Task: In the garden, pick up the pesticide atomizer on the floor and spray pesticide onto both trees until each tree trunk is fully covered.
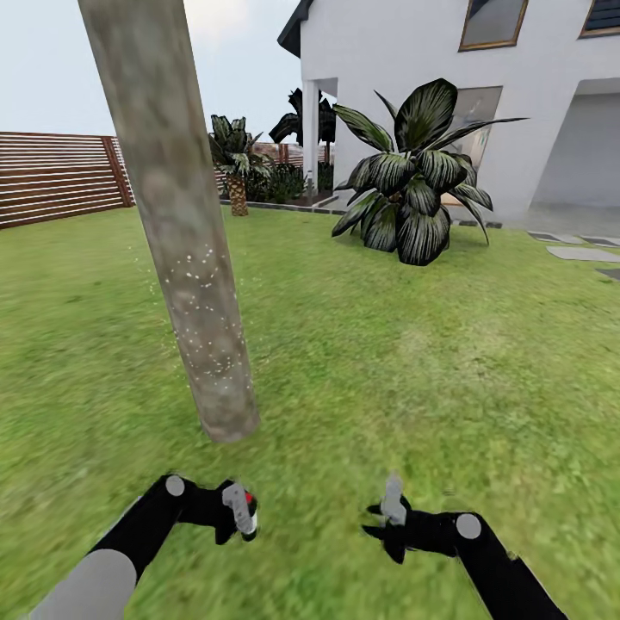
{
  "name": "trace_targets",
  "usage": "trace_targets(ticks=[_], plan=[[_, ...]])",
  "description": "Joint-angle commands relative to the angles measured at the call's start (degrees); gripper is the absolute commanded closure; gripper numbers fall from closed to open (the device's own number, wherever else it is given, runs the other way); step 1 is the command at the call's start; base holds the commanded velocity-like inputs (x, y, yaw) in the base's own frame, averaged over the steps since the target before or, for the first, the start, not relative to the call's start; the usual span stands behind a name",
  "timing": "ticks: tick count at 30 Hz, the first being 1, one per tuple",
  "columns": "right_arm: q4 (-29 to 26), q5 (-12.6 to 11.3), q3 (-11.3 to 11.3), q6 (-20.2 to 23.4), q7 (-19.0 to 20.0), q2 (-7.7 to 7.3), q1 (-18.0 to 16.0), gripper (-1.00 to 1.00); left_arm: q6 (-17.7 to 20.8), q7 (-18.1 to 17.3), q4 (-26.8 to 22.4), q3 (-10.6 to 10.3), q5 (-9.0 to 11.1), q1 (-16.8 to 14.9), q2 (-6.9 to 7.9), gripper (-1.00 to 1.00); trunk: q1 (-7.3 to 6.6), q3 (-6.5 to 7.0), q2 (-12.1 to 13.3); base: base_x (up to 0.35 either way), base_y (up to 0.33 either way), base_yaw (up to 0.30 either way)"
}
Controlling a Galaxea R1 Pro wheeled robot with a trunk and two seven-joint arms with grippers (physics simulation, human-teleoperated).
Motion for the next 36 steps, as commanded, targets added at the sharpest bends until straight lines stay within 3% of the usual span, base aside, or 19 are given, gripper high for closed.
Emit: trace_targets(ticks=[1,3,7,9,10,12,13,14,18,21,23,27,28,31,36], plan=[[3.00,-0.14,-4.13,-0.03,-4.80,0.06,0.00,-1.00,-0.06,1.33,-0.18,3.29,0.30,1.34,0.12,1.00,0.00,0.01,0.00,0.000,0.000,0.000],[6.87,-0.32,-10.38,-0.04,-12.73,0.17,0.00,-1.00,-0.13,5.54,0.08,10.42,0.50,2.55,0.13,1.00,0.00,0.01,0.00,0.000,0.000,0.000],[13.03,-0.60,-16.20,-0.27,-22.33,0.55,0.18,-1.00,-0.11,12.60,1.60,21.40,0.56,3.88,-0.11,1.00,0.00,0.01,0.00,0.000,0.000,0.000],[16.33,-2.46,-19.91,-0.77,-26.14,0.59,0.29,-1.00,-0.16,16.88,2.24,25.98,0.51,5.79,-0.18,1.00,0.00,0.01,0.00,0.000,0.000,0.000],[18.16,-5.05,-23.14,-1.31,-27.80,0.60,0.32,-1.00,-0.18,19.83,2.12,29.33,0.57,6.86,-0.21,1.00,0.00,0.01,0.00,0.000,0.000,0.000],[20.31,-8.56,-27.54,-2.00,-29.60,0.29,0.37,-1.00,-0.31,23.05,2.01,36.69,0.55,8.60,-0.30,1.00,0.00,0.01,0.00,0.000,0.000,0.000],[20.61,-9.07,-28.73,-2.12,-29.96,0.10,0.40,-1.00,-0.40,23.47,2.00,39.36,0.62,9.26,-0.31,1.00,0.00,0.01,0.00,0.000,0.000,0.000],[20.83,-9.49,-30.87,-2.17,-30.23,-0.28,0.45,-1.00,-0.62,23.88,2.03,43.95,0.84,10.16,-0.34,1.00,0.00,0.01,0.00,0.000,0.000,0.000],[21.17,-9.91,-36.89,-2.29,-30.48,-2.60,1.01,-1.00,-1.51,24.26,2.56,55.57,1.20,11.22,-0.68,1.00,0.00,0.01,0.00,0.000,0.000,0.000],[21.19,-9.96,-38.52,-2.65,-30.62,-3.43,2.46,-1.00,-5.83,25.05,2.70,62.47,1.30,13.92,-0.77,1.00,0.00,0.01,0.00,0.000,0.000,0.000],[21.25,-9.91,-39.15,-2.73,-30.58,-4.15,2.82,-1.00,-7.36,27.14,2.71,64.17,1.25,14.54,-0.77,1.00,0.00,0.01,0.00,0.000,0.000,0.000],[21.39,-9.92,-40.08,-2.92,-30.52,-5.01,3.34,-1.00,-8.27,39.68,2.68,65.13,1.27,14.69,-0.97,1.00,0.00,0.01,0.00,0.000,0.000,0.000],[21.39,-9.94,-40.13,-2.97,-30.56,-5.04,3.51,-1.00,-8.38,41.32,2.99,65.36,1.44,14.74,-1.13,1.00,0.00,0.01,0.00,0.000,0.000,0.000],[22.01,-9.97,-40.25,-3.02,-30.63,-5.02,3.76,-1.00,-9.80,43.16,6.53,65.19,1.06,14.98,-3.76,1.00,0.00,0.01,0.00,0.000,0.000,-0.117],[22.35,-9.96,-40.64,-2.96,-30.64,-4.72,3.86,-1.00,-13.07,43.45,8.45,65.09,0.58,15.22,-4.71,1.00,0.00,0.01,0.00,0.000,0.000,-0.277]])
